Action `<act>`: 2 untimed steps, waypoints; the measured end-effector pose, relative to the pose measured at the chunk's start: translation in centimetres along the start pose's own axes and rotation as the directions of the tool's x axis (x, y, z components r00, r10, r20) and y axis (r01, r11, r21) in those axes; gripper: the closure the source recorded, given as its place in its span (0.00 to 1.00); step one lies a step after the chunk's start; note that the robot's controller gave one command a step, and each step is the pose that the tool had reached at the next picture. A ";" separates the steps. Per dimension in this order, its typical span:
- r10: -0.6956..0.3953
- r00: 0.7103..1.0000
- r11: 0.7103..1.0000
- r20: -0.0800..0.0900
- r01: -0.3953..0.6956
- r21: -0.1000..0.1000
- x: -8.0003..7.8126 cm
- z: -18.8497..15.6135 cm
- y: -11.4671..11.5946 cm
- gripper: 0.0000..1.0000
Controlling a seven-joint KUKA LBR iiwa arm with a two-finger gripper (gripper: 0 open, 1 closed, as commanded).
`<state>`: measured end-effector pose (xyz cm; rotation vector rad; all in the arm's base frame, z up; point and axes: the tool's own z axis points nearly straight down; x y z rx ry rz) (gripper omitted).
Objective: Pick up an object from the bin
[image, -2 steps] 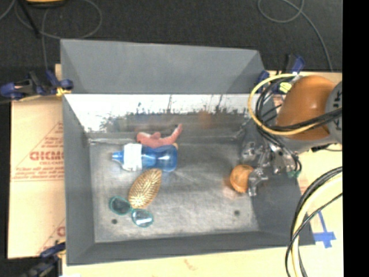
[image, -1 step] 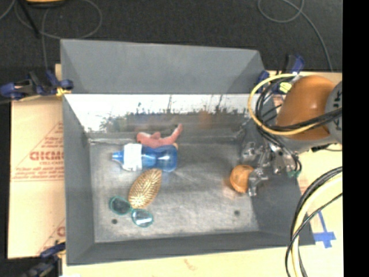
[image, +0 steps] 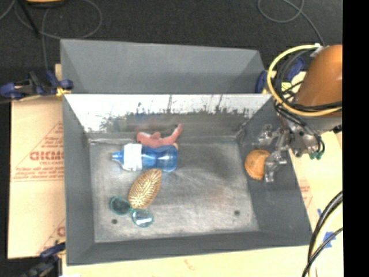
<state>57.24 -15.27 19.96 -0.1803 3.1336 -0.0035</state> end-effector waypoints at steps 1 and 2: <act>0.000 1.000 1.000 0.000 0.000 0.000 0.0 0.0 0.0 1.00; 0.160 0.987 0.987 -0.005 -0.160 -0.005 0.9 -2.2 0.2 1.00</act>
Offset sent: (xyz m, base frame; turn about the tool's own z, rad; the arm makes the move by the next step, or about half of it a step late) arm -0.0207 0.0013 0.0597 0.3799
